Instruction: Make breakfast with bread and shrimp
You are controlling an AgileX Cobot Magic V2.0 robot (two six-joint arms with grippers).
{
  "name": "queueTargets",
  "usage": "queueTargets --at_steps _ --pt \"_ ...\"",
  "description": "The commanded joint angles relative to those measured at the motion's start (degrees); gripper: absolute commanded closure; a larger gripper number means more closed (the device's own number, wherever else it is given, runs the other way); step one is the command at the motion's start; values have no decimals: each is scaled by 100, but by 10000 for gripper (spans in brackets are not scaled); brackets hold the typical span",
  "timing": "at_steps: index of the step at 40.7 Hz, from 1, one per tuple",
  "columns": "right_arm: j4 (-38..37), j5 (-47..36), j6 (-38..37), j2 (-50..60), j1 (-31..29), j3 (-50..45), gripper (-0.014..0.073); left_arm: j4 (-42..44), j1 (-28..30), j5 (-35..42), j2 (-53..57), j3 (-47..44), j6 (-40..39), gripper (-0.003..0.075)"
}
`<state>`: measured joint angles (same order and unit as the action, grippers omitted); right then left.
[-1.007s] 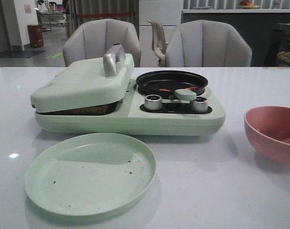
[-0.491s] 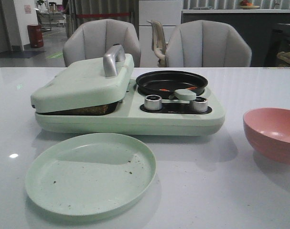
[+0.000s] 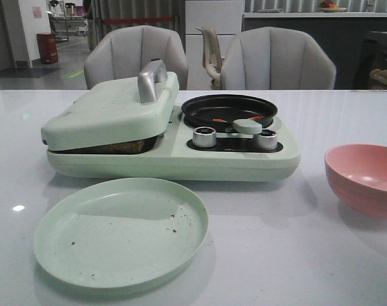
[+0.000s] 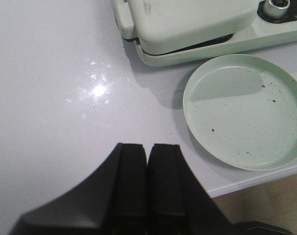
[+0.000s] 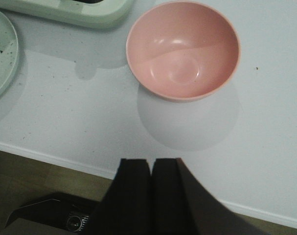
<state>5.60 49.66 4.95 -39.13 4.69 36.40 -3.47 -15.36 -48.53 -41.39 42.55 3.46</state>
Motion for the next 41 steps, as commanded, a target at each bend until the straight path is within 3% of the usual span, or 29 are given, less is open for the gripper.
queueTargets --at_steps 1,16,19,28,41 --pt "40 -228 4 16 -4 152 549 -3 -45 399 27 155 -67 619" --pt "40 -228 4 16 -4 152 549 53 -33 509 337 65 -53 619" --pt "40 -239 4 16 -4 152 549 422 192 1008 711 -96 45 619" --pt "40 -231 4 16 -4 152 549 109 1066 2170 2297 -1366 45 619" --pt "40 -231 4 16 -4 152 549 -571 1401 4018 4097 -3600 45 619"
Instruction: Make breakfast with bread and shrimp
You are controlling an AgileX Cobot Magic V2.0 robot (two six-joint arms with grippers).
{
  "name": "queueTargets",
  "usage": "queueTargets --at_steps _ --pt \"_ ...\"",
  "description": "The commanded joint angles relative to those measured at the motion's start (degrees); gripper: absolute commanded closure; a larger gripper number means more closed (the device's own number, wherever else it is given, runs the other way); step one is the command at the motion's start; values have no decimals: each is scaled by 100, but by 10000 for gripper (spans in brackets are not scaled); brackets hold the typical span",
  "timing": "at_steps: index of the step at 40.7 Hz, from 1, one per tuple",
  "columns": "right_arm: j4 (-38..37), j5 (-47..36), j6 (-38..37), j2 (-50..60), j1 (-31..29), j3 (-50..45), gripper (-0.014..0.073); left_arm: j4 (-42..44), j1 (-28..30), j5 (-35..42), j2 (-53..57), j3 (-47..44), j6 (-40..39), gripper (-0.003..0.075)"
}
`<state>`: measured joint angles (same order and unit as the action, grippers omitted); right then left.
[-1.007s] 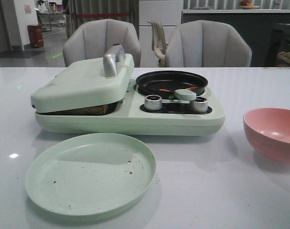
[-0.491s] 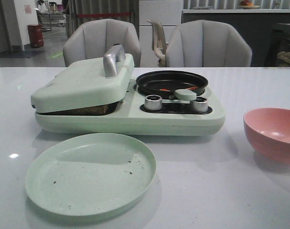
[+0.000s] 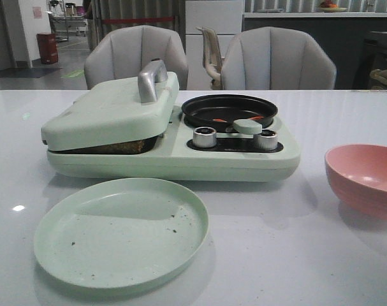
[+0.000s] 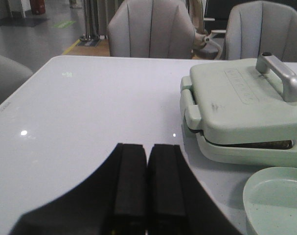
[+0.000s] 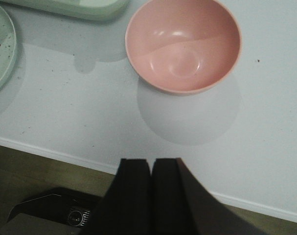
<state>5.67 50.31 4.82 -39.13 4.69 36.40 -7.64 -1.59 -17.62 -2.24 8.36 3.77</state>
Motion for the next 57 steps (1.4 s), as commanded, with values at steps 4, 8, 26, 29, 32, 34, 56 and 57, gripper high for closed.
queueTargets --at_steps 4,8,26,29,32,34,56,57 --pt "33 -296 18 16 -4 152 549 -137 24 1315 380 -594 13 619" --pt "33 -288 18 18 -4 152 549 -58 13 1818 380 -896 13 619" --pt "33 -292 18 13 -4 152 549 472 -92 2003 369 -886 13 619" --pt "33 -292 18 13 -4 152 549 472 -92 2003 369 -886 13 619" --pt "33 -292 18 13 -4 152 549 472 -92 2003 369 -886 13 619" --pt "33 -292 18 13 -4 152 549 472 -92 2003 369 -886 13 619" --pt "33 -292 18 13 -4 152 549 472 -92 2003 369 -886 13 619" --pt "33 -292 18 13 -4 152 549 472 -92 2003 369 -886 13 619"
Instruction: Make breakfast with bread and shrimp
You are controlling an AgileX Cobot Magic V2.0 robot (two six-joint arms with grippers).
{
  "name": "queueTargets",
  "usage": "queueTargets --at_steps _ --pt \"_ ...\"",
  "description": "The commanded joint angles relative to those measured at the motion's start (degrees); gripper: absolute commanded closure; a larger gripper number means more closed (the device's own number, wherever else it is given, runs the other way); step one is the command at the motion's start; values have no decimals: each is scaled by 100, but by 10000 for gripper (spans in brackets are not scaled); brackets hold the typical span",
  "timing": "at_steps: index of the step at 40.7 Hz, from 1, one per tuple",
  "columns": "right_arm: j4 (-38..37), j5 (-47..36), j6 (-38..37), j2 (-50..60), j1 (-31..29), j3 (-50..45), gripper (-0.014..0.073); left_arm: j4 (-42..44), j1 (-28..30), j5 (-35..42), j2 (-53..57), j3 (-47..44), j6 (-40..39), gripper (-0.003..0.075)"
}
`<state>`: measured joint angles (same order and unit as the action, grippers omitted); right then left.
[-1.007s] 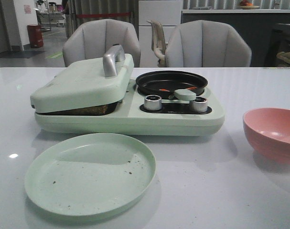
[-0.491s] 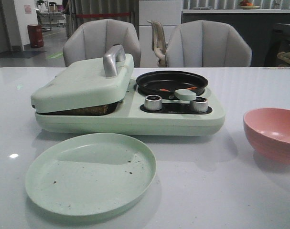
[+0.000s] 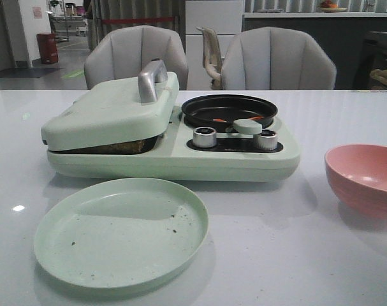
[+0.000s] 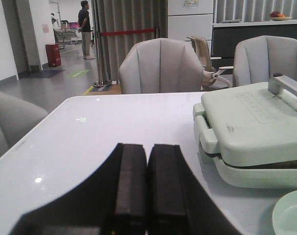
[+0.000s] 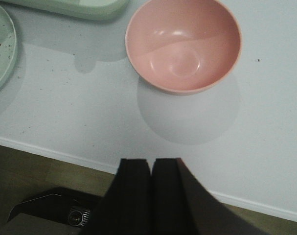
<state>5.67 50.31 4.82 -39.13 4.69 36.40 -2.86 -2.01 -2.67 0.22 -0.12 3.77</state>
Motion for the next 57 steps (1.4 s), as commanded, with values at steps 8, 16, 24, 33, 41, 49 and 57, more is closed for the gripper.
queueTargets --at_steps 8,16,24,33,41,49,57 --pt "-52 -811 29 558 -182 -176 549 -6 -51 508 123 -38 13 619" --pt "-83 -2923 29 2102 -537 -1570 549 -6 -51 508 123 -38 13 619" --pt "-83 -4376 29 3471 -665 -3001 549 -6 -51 508 123 -38 13 619" --pt "-39 -4910 23 4098 -665 -3695 549 -6 -51 508 123 -38 13 619" --pt "66 -5098 23 4104 -665 -3702 549 -6 -51 508 114 -38 13 619" --pt "77 -5509 23 4104 -665 -3702 549 -6 -51 508 114 -38 13 619" --pt "70 -5699 23 4104 -665 -3702 549 -6 -51 508 114 -38 13 619"
